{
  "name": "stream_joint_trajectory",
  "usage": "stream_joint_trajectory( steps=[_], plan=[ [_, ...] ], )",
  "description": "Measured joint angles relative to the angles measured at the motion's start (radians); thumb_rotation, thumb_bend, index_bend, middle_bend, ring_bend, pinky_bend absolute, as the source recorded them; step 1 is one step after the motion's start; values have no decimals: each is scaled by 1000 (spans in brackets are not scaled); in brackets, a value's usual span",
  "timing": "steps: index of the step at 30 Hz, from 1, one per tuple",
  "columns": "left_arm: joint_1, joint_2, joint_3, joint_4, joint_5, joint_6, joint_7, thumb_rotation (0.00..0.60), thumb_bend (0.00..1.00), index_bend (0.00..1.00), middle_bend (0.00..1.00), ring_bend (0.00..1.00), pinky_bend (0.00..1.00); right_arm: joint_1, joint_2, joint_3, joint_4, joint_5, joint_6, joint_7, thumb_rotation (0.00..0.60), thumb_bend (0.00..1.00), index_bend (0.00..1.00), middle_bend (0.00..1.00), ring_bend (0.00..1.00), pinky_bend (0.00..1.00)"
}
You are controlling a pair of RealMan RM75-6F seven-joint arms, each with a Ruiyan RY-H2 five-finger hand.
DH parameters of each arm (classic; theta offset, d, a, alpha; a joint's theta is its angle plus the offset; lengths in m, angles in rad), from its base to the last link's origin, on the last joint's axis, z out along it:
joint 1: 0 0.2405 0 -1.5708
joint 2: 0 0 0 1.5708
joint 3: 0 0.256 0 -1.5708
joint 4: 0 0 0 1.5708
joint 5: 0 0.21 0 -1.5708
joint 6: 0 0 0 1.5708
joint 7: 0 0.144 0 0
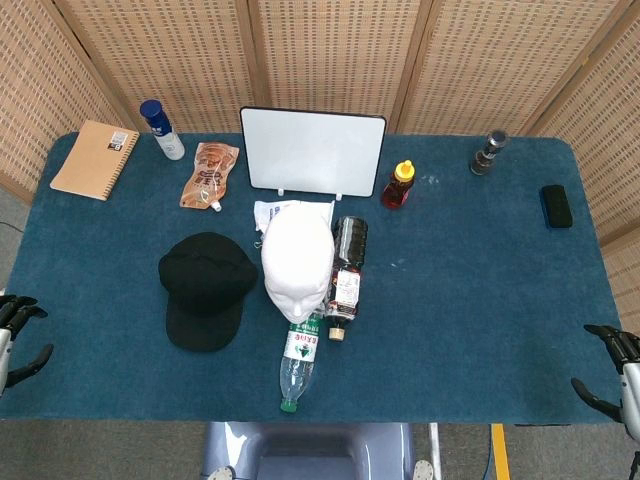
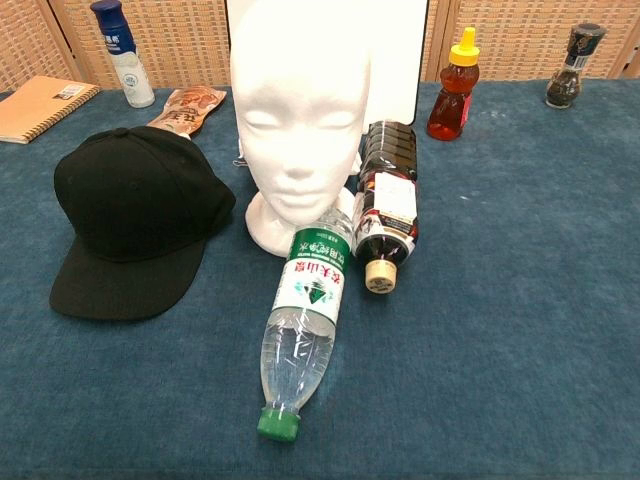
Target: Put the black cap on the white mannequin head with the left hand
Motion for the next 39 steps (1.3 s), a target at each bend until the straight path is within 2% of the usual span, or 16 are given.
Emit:
stream_joint_trajectory(
  steps=[6,9,12,14,17,20,26,31,39],
  plan=[
    [-22,-12,-2,5,19,-24,8,600,244,433,287,185,364,-3,4,0,-9,-4,6,-11,600,199,244,292,290,316],
    [-35,-20,0,9,31,-40,16,600,245,460,297,216,388,-2,7,1,-15,-5,8,-15,600,198,244,293,289,316],
    [-51,-31,1,17,49,-55,33,600,246,513,395,314,464,-3,9,1,-19,-5,7,-19,600,198,244,292,290,316],
    [-63,-40,1,24,62,-66,44,600,246,556,499,401,555,-3,9,1,-19,-4,6,-19,600,198,243,293,290,316],
    [-84,-60,2,37,82,-86,56,600,245,615,589,472,654,-3,8,0,-19,-3,5,-19,600,199,244,293,290,316],
    [-107,-81,3,47,93,-117,63,600,245,646,636,512,716,-3,7,1,-16,-1,4,-18,600,198,244,293,290,316],
    [-147,-146,5,88,114,-159,90,600,226,670,659,529,734,-4,4,2,-8,4,2,-11,600,198,244,292,290,315],
    [-169,-234,6,142,117,-183,115,600,190,670,659,529,734,-4,2,1,1,8,-2,-3,600,198,244,293,289,315],
    [-195,-355,9,214,99,-216,122,600,186,670,659,529,734,-7,4,4,9,18,-1,6,600,198,244,293,290,314]
  ],
)
